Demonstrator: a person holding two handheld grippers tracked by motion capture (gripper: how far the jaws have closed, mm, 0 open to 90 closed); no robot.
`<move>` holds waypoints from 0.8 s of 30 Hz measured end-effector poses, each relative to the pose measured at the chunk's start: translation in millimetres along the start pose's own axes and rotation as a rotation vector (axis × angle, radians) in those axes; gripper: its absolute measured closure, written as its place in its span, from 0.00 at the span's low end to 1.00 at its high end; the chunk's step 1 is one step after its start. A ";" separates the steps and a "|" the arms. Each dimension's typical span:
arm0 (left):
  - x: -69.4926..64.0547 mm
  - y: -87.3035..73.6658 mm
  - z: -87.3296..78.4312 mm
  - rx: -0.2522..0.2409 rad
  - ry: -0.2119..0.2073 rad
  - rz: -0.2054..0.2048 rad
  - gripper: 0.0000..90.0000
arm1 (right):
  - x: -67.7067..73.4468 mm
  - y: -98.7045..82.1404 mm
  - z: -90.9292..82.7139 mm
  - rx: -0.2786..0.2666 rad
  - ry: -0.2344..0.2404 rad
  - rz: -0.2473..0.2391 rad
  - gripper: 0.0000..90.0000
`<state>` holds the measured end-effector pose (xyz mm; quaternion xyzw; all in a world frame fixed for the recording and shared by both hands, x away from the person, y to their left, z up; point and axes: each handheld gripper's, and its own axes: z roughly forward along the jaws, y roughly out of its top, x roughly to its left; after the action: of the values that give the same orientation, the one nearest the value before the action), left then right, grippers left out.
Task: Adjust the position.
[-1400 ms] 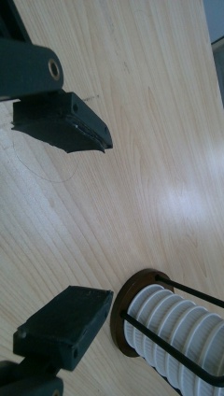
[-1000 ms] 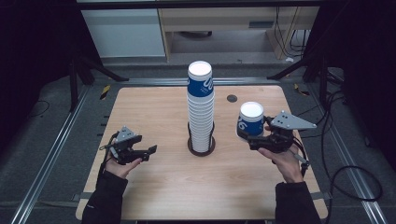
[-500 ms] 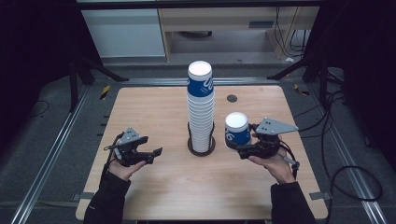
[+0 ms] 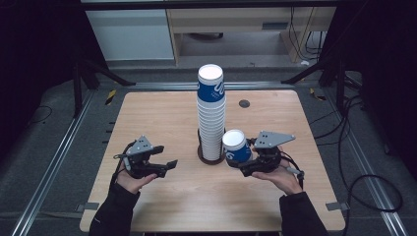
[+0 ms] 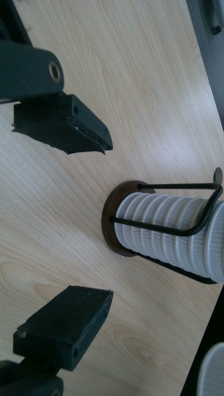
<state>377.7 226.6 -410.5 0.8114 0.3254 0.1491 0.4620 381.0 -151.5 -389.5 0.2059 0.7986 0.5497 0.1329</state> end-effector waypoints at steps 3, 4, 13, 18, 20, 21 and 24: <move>-3.7 0.7 0.8 0.000 -0.015 0.004 0.25 | 2.9 -1.6 5.7 0.021 0.019 -0.009 0.23; -5.8 1.3 0.6 0.000 -0.020 0.009 0.25 | 3.9 -1.8 7.4 0.027 0.025 -0.012 0.23; -14.1 5.7 0.5 -0.015 -0.071 0.020 0.25 | 15.7 -4.6 26.3 0.097 0.100 -0.054 0.23; -20.1 7.9 1.6 -0.016 -0.095 0.036 0.25 | 19.2 -6.1 32.8 0.111 0.118 -0.066 0.23; -22.4 8.6 2.2 -0.012 -0.106 0.045 0.25 | 20.8 -6.5 35.3 0.117 0.124 -0.074 0.23; -23.8 9.0 2.5 -0.011 -0.112 0.049 0.25 | 21.3 -6.6 36.1 0.120 0.125 -0.077 0.23; -27.4 10.2 3.6 -0.009 -0.129 0.060 0.25 | 23.5 -7.7 41.3 0.143 0.133 -0.091 0.23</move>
<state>363.3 202.4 -402.2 0.8267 0.2701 0.1118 0.4808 377.1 -108.8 -411.3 0.1417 0.8512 0.4974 0.0894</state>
